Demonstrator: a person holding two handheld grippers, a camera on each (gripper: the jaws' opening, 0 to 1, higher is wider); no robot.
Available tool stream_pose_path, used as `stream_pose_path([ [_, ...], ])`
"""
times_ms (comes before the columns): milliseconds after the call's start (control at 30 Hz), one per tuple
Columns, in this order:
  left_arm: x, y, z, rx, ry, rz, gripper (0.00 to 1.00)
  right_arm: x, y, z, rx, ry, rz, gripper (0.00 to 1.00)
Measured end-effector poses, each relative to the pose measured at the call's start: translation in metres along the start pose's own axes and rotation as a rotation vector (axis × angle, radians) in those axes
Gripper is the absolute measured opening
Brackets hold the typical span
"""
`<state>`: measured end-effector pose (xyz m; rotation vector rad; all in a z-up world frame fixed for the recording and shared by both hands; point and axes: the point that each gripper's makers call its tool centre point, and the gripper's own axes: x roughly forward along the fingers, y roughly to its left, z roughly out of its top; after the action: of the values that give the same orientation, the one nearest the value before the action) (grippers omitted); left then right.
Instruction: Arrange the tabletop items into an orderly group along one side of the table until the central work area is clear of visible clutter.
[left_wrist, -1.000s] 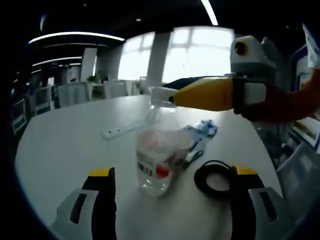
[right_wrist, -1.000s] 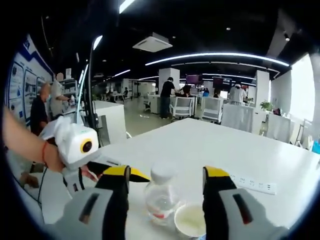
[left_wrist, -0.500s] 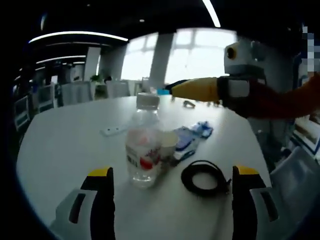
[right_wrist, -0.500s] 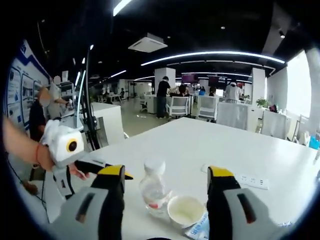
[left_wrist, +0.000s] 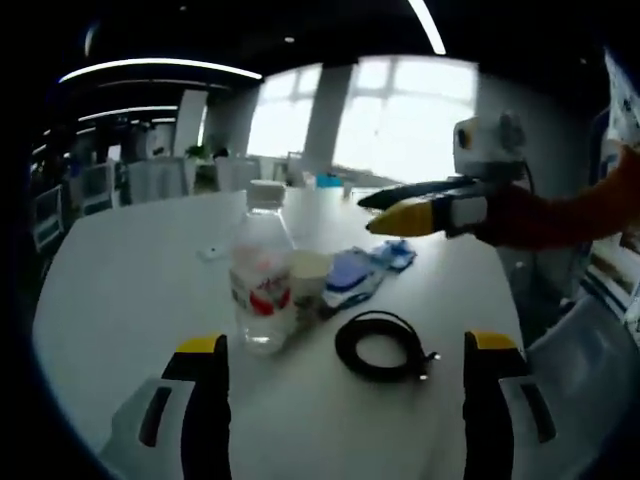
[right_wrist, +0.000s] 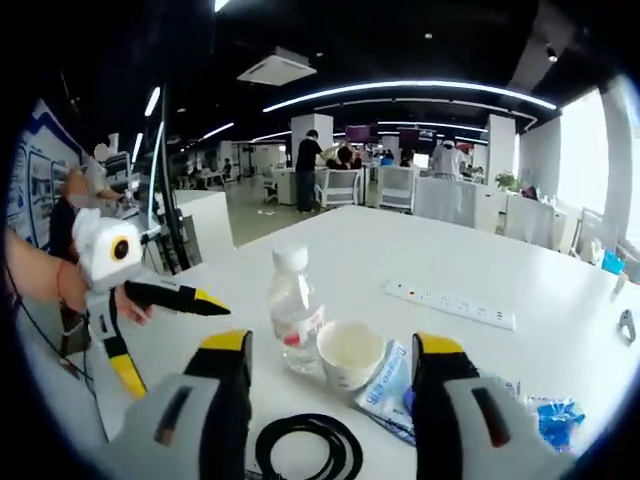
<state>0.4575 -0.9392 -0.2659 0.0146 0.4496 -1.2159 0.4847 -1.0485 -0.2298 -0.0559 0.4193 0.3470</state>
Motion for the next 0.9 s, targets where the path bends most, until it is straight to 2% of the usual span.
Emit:
stream_pose_path([
  [167, 0.004, -0.016, -0.007, -0.014, 0.012, 0.002, 0.94, -0.011, -0.003, -0.033, 0.028, 0.065, -0.021, 0.61],
  [267, 0.008, -0.025, -0.009, -0.015, 0.019, 0.000, 0.94, -0.016, -0.004, -0.044, 0.037, 0.078, -0.029, 0.60],
  [533, 0.015, -0.040, -0.012, -0.027, 0.026, -0.006, 0.93, -0.024, -0.012, -0.061, 0.062, 0.112, -0.040, 0.59],
  [900, 0.034, -0.040, -0.020, -0.062, 0.068, 0.044, 0.88, -0.029, -0.025, -0.089, 0.098, 0.180, -0.045, 0.54],
])
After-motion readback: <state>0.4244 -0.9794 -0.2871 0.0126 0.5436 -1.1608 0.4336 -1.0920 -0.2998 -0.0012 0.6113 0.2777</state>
